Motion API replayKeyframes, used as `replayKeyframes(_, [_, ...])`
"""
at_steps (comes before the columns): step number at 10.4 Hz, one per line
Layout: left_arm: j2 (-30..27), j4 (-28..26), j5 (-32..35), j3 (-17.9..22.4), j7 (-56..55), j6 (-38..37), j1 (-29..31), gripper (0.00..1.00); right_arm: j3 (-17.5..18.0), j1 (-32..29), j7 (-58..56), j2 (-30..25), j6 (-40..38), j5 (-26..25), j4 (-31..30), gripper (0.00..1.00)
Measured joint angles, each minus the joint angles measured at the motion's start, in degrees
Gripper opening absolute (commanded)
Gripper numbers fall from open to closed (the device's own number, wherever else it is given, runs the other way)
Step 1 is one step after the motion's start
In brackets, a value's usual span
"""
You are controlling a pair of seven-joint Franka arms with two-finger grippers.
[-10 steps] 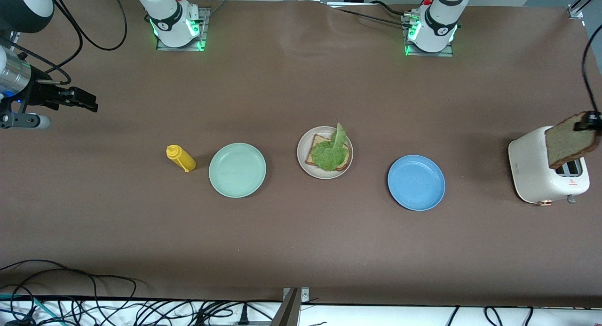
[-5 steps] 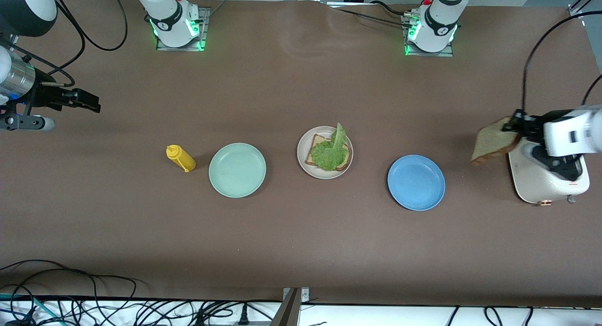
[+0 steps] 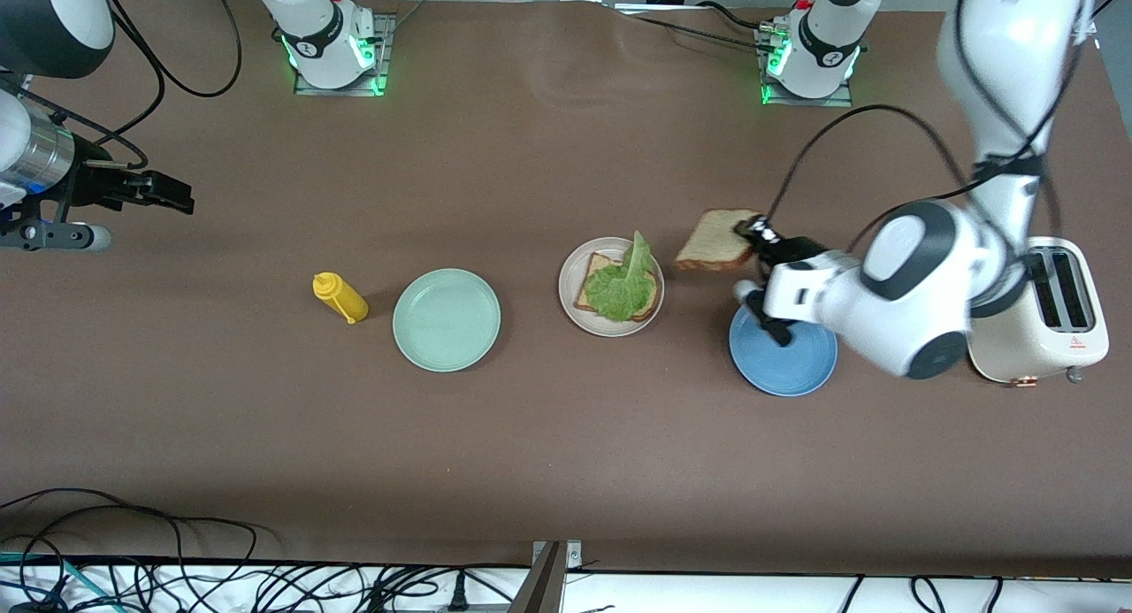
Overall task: Make sandwich on beige plate with both arms
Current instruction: 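Carry the bread slice over the lettuce on the beige plate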
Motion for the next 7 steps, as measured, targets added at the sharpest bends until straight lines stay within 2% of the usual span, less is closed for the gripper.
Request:
replayKeyframes(3, [3.47, -0.18, -12.84, 0.04, 0.02, 5.42, -2.54, 0.0, 0.27, 0.22, 0.0, 0.43, 0.02, 0.0, -0.02, 1.0])
replayKeyframes(7, [9.84, -1.21, -14.38, 0.06, 5.78, 15.28, -5.31, 0.0, 0.27, 0.21, 0.0, 0.46, -0.06, 0.0, -0.04, 1.0])
